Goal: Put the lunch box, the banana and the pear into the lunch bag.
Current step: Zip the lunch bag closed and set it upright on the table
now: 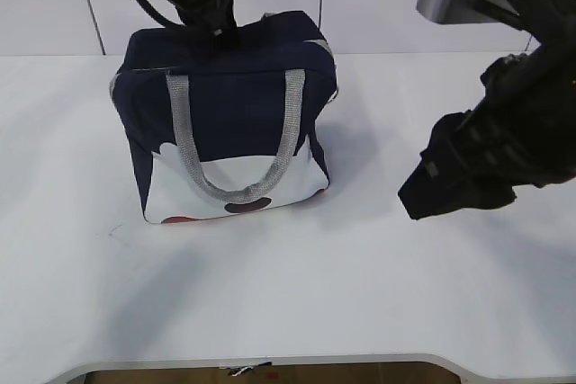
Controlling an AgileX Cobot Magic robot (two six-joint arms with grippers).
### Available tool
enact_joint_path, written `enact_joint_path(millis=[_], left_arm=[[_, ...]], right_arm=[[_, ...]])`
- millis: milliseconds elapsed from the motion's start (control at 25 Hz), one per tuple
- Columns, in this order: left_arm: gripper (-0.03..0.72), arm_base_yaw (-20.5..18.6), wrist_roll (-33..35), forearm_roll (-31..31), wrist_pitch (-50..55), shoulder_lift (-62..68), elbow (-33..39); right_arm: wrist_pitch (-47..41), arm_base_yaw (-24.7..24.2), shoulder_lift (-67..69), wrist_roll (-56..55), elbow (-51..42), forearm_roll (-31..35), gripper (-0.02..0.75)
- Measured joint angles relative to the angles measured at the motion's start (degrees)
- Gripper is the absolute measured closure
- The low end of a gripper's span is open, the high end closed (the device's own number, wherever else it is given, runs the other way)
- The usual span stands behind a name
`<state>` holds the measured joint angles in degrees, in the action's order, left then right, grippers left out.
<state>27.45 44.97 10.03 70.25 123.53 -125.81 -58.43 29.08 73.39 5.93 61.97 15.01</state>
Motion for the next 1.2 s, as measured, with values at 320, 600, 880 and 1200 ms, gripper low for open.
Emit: enact_joint_path(millis=[320, 600, 880, 1200], left_arm=[[0.335, 0.0, -3.5, -0.4, -0.6, -1.2, -1.1], [0.309, 0.0, -5.2, -1.0, 1.1, -5.8, -1.2], [0.309, 1.9, -10.5, -1.1, 1.5, -7.6, -1.2], [0.317, 10.6, -16.2, -11.0, 1.6, -8.2, 2.9]], right_arm=[[4.9, -0.2, 0.0, -4.8, 0.0, -7.5, 0.381], [4.9, -0.3, 0.0, -10.6, 0.0, -16.0, 0.381], [4.3, -0.3, 0.0, -11.3, 0.0, -19.3, 0.381], [3.3, -0.3, 0.0, -12.3, 0.0, -25.5, 0.381]])
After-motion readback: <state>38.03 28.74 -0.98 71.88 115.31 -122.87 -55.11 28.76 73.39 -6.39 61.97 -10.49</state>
